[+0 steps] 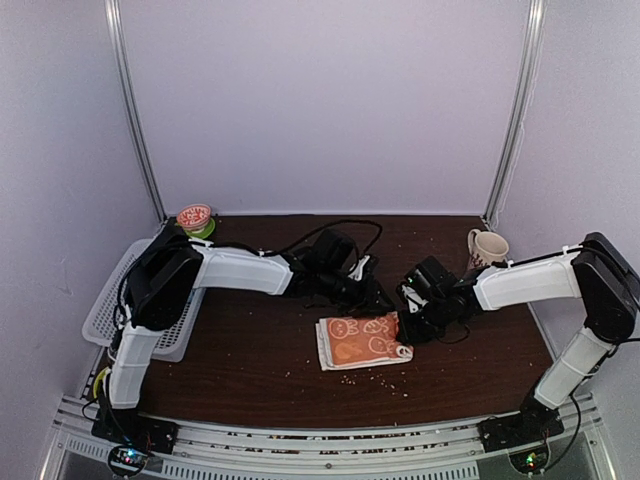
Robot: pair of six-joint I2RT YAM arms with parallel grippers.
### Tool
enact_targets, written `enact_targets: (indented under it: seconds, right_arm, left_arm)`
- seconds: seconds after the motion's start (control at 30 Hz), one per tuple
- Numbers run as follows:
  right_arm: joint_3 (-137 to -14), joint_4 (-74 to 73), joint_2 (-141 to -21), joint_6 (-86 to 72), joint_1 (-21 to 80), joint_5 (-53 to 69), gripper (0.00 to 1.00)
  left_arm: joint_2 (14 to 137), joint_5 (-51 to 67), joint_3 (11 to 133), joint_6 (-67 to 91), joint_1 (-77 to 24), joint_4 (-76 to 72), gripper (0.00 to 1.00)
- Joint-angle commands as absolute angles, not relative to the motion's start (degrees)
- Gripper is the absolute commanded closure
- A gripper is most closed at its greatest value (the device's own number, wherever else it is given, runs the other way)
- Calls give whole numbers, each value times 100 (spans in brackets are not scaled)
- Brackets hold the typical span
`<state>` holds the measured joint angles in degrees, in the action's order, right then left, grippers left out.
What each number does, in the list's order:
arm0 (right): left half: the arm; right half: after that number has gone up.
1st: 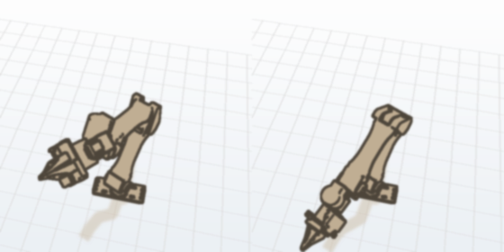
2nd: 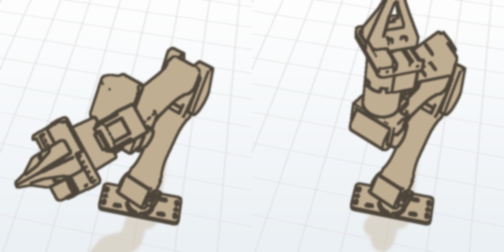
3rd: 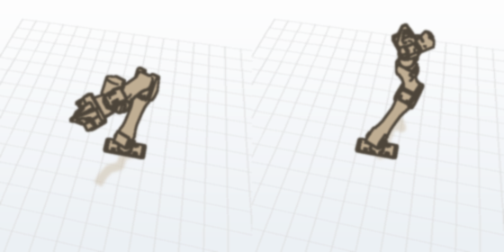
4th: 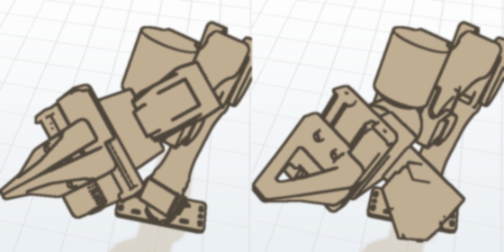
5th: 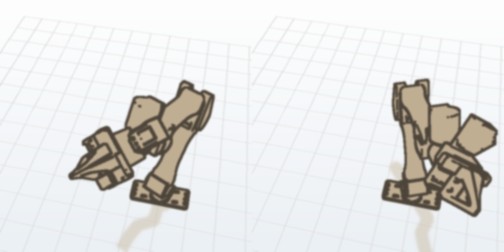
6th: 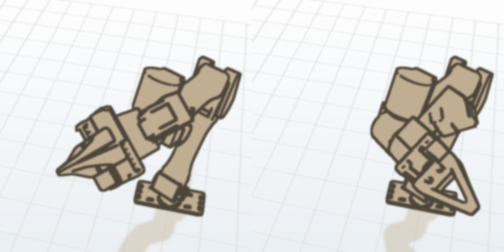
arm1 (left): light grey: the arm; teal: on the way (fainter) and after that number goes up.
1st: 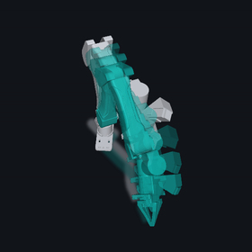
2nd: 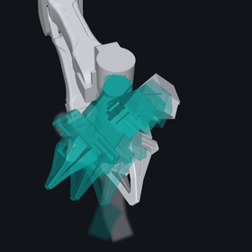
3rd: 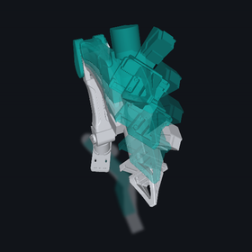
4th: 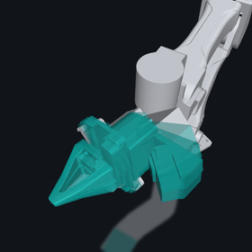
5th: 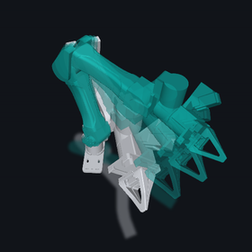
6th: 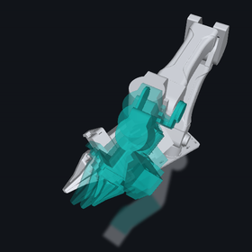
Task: Roll the towels
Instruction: Roll the towel at the center of the board.
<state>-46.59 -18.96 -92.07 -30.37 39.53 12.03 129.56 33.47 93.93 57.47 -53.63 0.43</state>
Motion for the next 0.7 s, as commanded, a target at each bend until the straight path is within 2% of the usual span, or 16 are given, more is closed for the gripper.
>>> enact_targets:
  seconds: [0.0,0.3,0.5,0.57,0.67]
  right_arm:
    - [-4680,-2118,-9234,-3079,3991,1036,100]
    - [-4662,-2042,-9145,-3099,4016,1183,98]
    - [-4521,-2233,-8715,-3340,4008,1119,52]
    - [-4416,-2241,-8519,-3533,4000,1182,42]
    - [-4171,-2096,-8287,-3799,3990,1425,36]
  left_arm:
    - [13332,3559,9784,5939,-5350,-235,72]
    - [13784,3505,10045,6024,-5353,-103,75]
    - [13915,3187,9970,6049,-5288,270,78]
    - [13900,3083,9939,6025,-5270,381,79]
    - [13877,2992,9869,6005,-5256,433,79]
